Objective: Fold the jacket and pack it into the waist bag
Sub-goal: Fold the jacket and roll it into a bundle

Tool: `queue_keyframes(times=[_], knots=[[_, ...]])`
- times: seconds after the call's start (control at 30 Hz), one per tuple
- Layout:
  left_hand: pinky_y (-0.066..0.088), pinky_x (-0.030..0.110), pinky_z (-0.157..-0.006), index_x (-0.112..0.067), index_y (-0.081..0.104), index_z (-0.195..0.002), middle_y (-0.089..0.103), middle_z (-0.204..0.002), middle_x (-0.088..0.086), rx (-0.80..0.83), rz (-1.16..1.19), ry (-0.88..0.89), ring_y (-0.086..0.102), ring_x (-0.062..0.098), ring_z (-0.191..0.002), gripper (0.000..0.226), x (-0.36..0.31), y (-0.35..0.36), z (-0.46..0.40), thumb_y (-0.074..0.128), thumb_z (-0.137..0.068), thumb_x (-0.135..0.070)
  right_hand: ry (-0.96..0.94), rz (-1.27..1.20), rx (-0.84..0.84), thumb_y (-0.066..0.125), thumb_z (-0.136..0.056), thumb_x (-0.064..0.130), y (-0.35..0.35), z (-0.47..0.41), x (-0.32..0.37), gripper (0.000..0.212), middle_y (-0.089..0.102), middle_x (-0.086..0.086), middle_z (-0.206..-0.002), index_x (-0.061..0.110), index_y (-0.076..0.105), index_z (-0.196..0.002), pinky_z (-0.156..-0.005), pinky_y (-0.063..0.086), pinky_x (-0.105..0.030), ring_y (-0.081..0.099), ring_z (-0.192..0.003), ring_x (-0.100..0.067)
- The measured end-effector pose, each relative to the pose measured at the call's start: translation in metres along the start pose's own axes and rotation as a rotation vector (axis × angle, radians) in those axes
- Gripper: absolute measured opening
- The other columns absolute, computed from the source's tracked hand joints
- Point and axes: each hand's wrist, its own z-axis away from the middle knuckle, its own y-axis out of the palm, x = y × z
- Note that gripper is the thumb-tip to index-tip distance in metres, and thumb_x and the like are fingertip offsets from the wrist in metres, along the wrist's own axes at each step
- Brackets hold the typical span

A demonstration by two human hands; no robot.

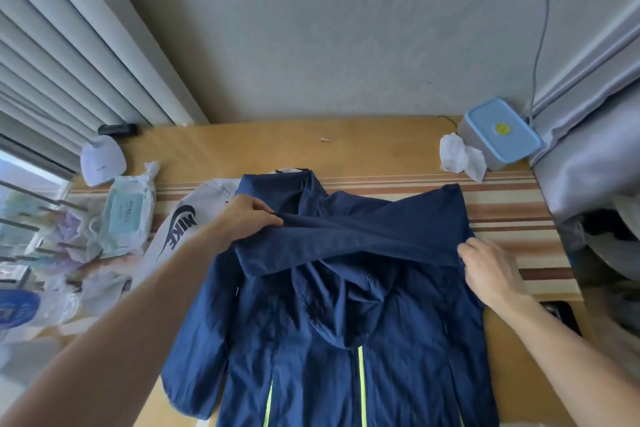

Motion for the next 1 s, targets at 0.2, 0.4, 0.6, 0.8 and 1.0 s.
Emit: queue_keyframes(times=[0.2, 0.4, 0.6, 0.8, 1.0], knots=[[0.053, 0.045, -0.084, -0.021, 0.055, -0.129, 0.063, -0.117, 0.008, -0.474, -0.473, 0.317, 0.061, 0.034, -0.110, 0.052, 0.027, 0.028, -0.003, 0.075, -0.084, -0.038, 0.072, -0.295, -0.139, 0.066, -0.089, 0.034, -0.009, -0.001, 0.062, 0.032, 0.065, -0.009, -0.130, 0.016, 0.071, -0.115, -0.089, 0.054, -0.044, 0.061, -0.115, -0.034], [0.049, 0.040, -0.080, -0.022, 0.059, -0.124, 0.066, -0.110, 0.007, -0.293, -0.560, 0.369, 0.064, 0.032, -0.104, 0.049, 0.067, 0.038, 0.006, 0.072, -0.078, -0.009, -0.154, -0.325, 0.166, 0.059, -0.097, 0.043, 0.001, -0.034, 0.159, 0.073, 0.040, -0.007, -0.158, 0.025, 0.024, -0.159, -0.111, 0.041, -0.043, 0.040, -0.142, -0.031], [0.045, 0.029, -0.085, -0.024, 0.068, -0.115, 0.065, -0.117, 0.003, -0.382, -0.230, 0.359, 0.063, 0.026, -0.104, 0.044, 0.065, 0.010, 0.019, 0.066, -0.080, 0.002, -0.209, -0.331, -0.210, 0.080, -0.064, -0.008, -0.010, -0.031, 0.173, 0.044, 0.061, -0.004, -0.095, 0.010, 0.066, -0.101, -0.053, 0.053, -0.033, 0.059, -0.084, -0.025], [0.048, 0.043, -0.094, -0.020, 0.056, -0.132, 0.059, -0.127, 0.008, -0.444, -0.281, 0.095, 0.057, 0.032, -0.119, 0.055, 0.106, -0.016, 0.055, 0.073, -0.084, -0.042, -0.282, -0.247, -0.097, 0.051, -0.093, 0.055, -0.012, -0.014, 0.200, 0.066, 0.048, -0.014, -0.153, 0.013, 0.053, -0.145, -0.097, 0.051, -0.046, 0.050, -0.134, -0.033], [0.046, 0.042, -0.087, -0.027, 0.054, -0.134, 0.058, -0.128, 0.005, -0.326, -0.420, -0.085, 0.055, 0.031, -0.122, 0.060, 0.158, -0.018, 0.083, 0.073, -0.083, -0.052, -0.368, -0.198, 0.047, 0.017, -0.097, 0.057, 0.005, -0.019, 0.265, 0.071, 0.031, -0.013, -0.165, 0.022, 0.043, -0.153, -0.115, 0.038, -0.049, 0.027, -0.152, -0.033]])
